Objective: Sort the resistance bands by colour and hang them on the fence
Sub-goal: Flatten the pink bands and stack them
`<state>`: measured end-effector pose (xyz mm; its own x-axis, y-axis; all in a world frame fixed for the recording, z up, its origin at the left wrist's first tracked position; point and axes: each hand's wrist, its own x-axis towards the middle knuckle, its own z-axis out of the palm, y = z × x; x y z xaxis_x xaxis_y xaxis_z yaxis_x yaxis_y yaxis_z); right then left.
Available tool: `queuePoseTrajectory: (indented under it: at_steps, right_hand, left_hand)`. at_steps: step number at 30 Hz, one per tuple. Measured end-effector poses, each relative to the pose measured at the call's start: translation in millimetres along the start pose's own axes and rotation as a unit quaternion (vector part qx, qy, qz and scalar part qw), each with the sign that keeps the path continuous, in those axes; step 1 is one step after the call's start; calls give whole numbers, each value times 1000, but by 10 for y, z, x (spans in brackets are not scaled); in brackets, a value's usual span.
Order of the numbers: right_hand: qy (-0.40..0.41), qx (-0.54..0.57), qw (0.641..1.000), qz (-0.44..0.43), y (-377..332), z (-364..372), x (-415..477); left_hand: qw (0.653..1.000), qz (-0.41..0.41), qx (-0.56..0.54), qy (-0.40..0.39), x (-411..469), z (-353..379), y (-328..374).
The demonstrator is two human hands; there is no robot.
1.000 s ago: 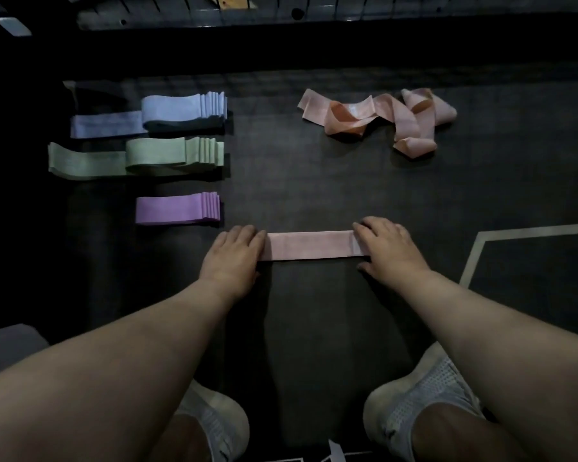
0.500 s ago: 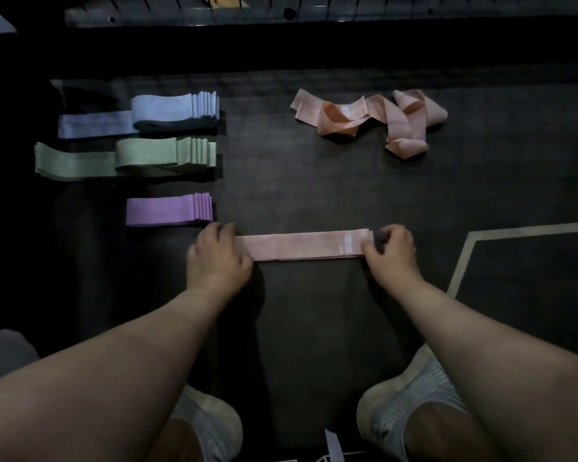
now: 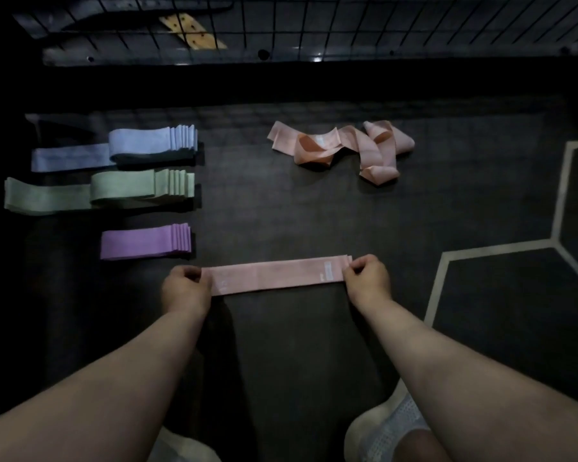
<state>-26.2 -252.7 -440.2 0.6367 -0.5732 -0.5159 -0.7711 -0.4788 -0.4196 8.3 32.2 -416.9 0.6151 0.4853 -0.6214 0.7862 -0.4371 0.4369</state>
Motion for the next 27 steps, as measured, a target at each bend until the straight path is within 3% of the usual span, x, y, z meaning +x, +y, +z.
queuePoseTrajectory:
  at_steps: [7,11,15,18,20,24,27]
  right_hand:
    - [55,20,998,-25,-172,-185,90]
    - [48,-101,991,-76,-535,-378,572]
    - [-23,-273,954,-120,-929,-616,1009]
    - [-71,-339,933,-100,-1078,-719,1223]
    - [-71,-315,942,-93,-1111,-752,1273]
    - [21,-191,976,-105,-1096,-783,1214]
    - [-25,-209,970,-123,-1031,-843,1169]
  left_hand:
    - [997,46,65,16,-47,13,35]
    - [981,121,135,73,-201,70,230]
    - [976,178,114,56,-310,185,460]
    - [969,228,87,45,-361,252,633]
    - [965,249,70,43,-396,275,738]
    - [969,242,43,16,-491,260,937]
    - [972,231,36,-6,-592,229,1034]
